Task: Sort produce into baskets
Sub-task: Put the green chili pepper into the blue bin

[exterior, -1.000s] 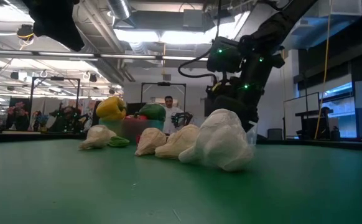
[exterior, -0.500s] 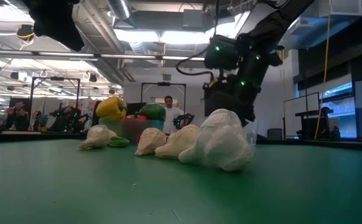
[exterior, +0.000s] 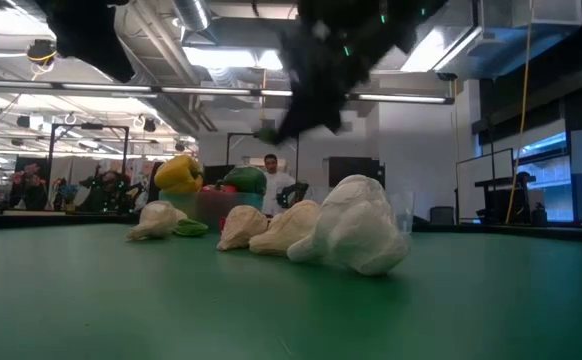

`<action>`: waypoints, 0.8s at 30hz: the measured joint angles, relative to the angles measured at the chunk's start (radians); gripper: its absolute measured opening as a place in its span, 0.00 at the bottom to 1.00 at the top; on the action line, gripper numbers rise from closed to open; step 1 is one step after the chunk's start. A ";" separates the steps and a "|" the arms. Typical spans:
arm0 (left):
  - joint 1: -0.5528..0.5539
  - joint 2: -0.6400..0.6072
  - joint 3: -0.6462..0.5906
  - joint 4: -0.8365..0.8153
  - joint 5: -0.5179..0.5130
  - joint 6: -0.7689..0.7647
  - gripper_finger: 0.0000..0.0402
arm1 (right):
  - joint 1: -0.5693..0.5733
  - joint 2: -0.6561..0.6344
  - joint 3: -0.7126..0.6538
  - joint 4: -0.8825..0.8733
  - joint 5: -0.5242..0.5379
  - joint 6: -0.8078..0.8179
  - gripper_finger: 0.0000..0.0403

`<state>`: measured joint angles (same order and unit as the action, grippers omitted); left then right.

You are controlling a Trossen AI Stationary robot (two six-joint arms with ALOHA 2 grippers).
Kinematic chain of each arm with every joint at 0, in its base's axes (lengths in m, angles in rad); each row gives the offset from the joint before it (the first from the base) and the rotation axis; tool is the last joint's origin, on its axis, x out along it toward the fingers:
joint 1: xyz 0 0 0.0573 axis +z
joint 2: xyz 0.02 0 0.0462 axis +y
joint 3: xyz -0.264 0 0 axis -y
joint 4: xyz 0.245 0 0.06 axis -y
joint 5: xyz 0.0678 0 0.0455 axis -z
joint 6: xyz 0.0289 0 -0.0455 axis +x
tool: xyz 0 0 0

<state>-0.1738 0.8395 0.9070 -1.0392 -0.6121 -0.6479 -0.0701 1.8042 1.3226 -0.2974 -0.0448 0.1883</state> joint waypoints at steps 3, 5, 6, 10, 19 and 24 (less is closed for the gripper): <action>0.000 -0.001 0.000 0.000 0.020 -0.003 0.31 | 0.059 0.006 0.036 0.102 0.015 -0.017 0.01; -0.001 -0.001 0.000 0.000 0.045 -0.003 0.31 | 0.102 0.024 0.066 0.152 0.038 -0.009 0.01; -0.002 -0.001 0.000 -0.001 0.059 0.001 0.31 | 0.123 0.043 0.084 0.163 0.051 -0.004 0.00; -0.003 -0.003 0.000 -0.009 0.097 0.040 0.31 | 0.215 0.161 0.214 0.195 0.117 0.022 0.00; -0.003 -0.064 0.000 -0.117 0.123 0.071 0.31 | 0.338 0.553 0.783 0.184 0.138 0.047 0.00; -0.003 -0.116 0.000 -0.133 0.131 0.071 0.31 | 0.368 0.737 1.035 0.194 0.123 0.047 0.00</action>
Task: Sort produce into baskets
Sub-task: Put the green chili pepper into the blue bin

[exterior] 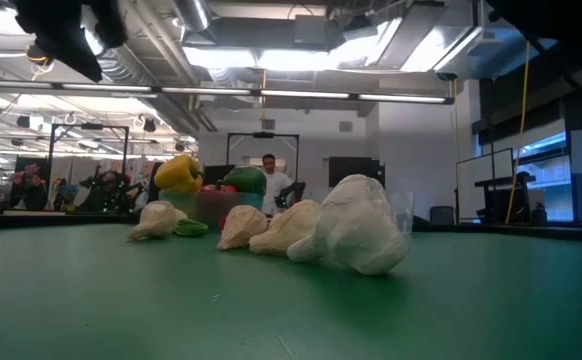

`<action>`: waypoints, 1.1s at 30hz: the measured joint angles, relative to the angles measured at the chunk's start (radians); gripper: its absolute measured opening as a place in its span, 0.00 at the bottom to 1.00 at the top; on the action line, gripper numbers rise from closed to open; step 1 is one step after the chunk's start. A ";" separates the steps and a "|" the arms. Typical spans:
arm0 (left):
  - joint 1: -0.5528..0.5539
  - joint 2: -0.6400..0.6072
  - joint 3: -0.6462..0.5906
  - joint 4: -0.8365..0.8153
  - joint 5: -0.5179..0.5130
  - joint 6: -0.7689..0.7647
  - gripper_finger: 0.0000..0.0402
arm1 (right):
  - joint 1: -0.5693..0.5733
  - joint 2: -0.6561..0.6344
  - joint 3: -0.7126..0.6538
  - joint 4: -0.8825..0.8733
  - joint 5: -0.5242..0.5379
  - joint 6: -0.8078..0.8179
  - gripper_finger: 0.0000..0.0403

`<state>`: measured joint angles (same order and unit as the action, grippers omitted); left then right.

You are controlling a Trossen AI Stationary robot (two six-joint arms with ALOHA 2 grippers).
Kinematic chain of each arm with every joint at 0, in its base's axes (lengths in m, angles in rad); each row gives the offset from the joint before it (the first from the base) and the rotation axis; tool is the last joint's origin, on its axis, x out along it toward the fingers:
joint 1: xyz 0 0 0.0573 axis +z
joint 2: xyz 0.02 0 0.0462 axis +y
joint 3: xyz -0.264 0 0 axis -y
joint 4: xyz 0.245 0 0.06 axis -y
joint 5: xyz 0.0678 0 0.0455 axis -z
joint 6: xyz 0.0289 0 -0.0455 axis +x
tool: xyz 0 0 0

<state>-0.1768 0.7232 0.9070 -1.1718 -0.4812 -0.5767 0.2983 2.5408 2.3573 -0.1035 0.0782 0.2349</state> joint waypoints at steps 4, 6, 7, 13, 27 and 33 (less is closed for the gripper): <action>0.000 -0.036 0.000 0.000 0.001 -0.007 0.31 | 0.018 0.027 -0.054 0.166 -0.024 0.058 0.00; 0.000 -0.049 0.000 0.000 0.001 -0.030 0.31 | 0.026 0.044 -0.054 0.149 -0.046 0.074 0.00; 0.000 -0.054 0.000 0.000 0.001 -0.038 0.31 | 0.027 0.052 -0.054 0.149 -0.069 0.075 0.00; 0.000 -0.063 0.000 0.000 0.010 -0.069 0.31 | 0.044 0.112 -0.033 0.221 -0.149 0.078 0.00; -0.001 -0.062 0.000 0.010 0.138 -0.054 0.31 | 0.048 0.147 -0.030 0.342 -0.112 0.102 0.00; -0.093 -0.050 0.000 0.004 0.450 -0.069 0.20 | 0.048 0.134 -0.031 0.339 -0.087 0.125 0.00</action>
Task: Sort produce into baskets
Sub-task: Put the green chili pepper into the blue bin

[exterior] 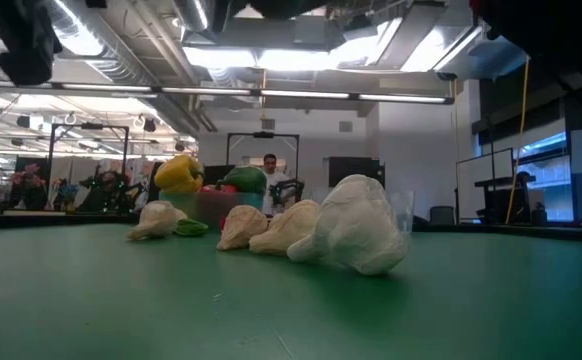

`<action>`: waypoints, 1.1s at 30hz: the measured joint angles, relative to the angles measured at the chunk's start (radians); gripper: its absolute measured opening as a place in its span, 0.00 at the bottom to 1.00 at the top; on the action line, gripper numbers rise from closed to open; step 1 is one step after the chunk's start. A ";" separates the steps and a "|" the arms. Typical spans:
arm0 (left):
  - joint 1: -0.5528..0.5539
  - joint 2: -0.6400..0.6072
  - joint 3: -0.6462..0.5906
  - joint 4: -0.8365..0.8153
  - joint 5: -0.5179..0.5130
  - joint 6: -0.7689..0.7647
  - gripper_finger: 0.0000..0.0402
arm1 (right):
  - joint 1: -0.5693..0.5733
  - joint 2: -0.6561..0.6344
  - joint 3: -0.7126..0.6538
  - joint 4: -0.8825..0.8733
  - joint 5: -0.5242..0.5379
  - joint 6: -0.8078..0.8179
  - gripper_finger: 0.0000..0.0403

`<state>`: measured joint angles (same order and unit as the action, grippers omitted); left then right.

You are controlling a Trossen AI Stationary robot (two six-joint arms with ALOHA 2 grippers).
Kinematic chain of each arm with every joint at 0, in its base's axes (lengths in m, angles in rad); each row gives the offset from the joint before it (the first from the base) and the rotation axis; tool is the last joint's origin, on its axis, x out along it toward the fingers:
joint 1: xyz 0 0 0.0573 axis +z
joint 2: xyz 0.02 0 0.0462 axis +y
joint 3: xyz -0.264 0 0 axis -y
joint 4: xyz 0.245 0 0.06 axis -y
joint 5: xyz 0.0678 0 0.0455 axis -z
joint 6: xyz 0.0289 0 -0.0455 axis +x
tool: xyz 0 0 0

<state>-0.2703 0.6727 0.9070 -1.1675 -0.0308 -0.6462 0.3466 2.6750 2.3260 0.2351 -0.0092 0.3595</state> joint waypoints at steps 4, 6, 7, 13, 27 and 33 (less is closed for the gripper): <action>-0.124 -0.001 0.000 0.128 0.047 -0.066 0.10 | -0.001 -0.025 0.000 -0.052 0.086 0.023 0.00; -0.186 -0.002 0.000 0.230 0.075 -0.086 0.07 | -0.005 -0.043 0.000 -0.106 0.144 0.025 0.00; -0.221 -0.001 0.000 0.291 0.079 -0.090 0.06 | -0.007 -0.053 0.000 -0.129 0.160 0.019 0.00; -0.390 0.029 0.000 0.504 -0.103 -0.081 0.09 | -0.016 -0.127 0.000 -0.309 0.236 -0.027 0.00; -0.536 0.256 -0.048 0.674 -0.268 0.074 0.48 | 0.025 -0.333 0.000 -0.698 0.324 -0.062 0.00; -0.532 0.247 -0.050 0.611 -0.352 0.072 0.63 | 0.037 -0.340 0.000 -0.727 0.312 -0.048 0.00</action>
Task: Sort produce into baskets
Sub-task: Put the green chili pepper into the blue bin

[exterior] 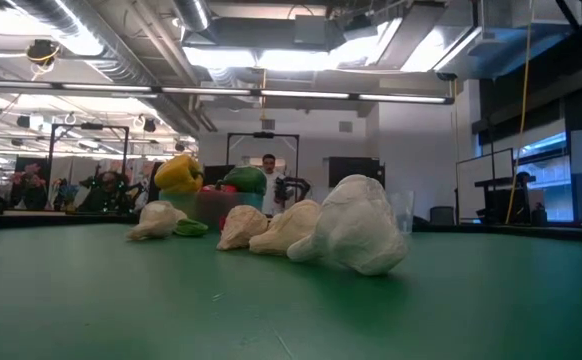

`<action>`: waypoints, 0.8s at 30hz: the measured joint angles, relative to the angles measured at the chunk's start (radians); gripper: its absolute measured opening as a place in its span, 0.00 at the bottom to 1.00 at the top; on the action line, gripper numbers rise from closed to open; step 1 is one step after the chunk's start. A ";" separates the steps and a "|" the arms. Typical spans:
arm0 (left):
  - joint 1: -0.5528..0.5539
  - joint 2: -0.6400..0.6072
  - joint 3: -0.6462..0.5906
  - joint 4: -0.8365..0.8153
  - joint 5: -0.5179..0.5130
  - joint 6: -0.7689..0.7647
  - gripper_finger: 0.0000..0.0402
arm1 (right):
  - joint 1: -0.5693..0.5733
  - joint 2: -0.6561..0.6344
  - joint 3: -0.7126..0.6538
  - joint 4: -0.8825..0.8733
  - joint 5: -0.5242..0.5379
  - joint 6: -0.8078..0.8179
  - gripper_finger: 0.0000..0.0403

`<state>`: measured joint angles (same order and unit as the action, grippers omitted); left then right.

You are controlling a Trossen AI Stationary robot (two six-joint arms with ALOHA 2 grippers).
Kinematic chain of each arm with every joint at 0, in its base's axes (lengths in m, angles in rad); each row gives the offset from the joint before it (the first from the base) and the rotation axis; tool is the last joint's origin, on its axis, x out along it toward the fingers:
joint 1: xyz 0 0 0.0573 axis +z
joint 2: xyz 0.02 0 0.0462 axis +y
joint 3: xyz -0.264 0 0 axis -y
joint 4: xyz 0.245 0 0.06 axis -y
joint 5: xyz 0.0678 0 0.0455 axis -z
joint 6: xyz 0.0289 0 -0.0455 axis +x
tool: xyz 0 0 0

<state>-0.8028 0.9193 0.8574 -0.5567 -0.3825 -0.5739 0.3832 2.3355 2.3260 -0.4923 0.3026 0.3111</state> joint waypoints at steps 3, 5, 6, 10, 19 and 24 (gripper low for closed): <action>0.001 -0.002 0.000 -0.021 -0.087 -0.006 0.66 | -0.002 0.005 0.000 0.016 0.019 -0.002 0.00; 0.001 0.002 0.000 -0.003 -0.099 -0.003 0.67 | -0.009 0.005 0.000 0.031 0.030 -0.007 0.00; 0.000 0.009 0.000 0.004 -0.098 0.000 0.67 | -0.012 0.005 0.000 0.041 0.031 -0.013 0.00; -0.002 0.027 0.000 0.027 -0.090 0.024 0.67 | -0.030 0.006 0.000 0.083 0.035 -0.029 0.00; -0.003 0.027 0.000 0.063 -0.094 0.052 0.65 | -0.044 0.008 0.000 0.085 -0.007 -0.032 0.00; -0.001 0.028 0.000 0.066 -0.094 0.058 0.54 | -0.043 0.010 -0.012 0.090 -0.008 -0.032 0.00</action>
<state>-0.8040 0.9474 0.8574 -0.4903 -0.4767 -0.5163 0.3397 2.3450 2.3136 -0.4023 0.2944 0.2790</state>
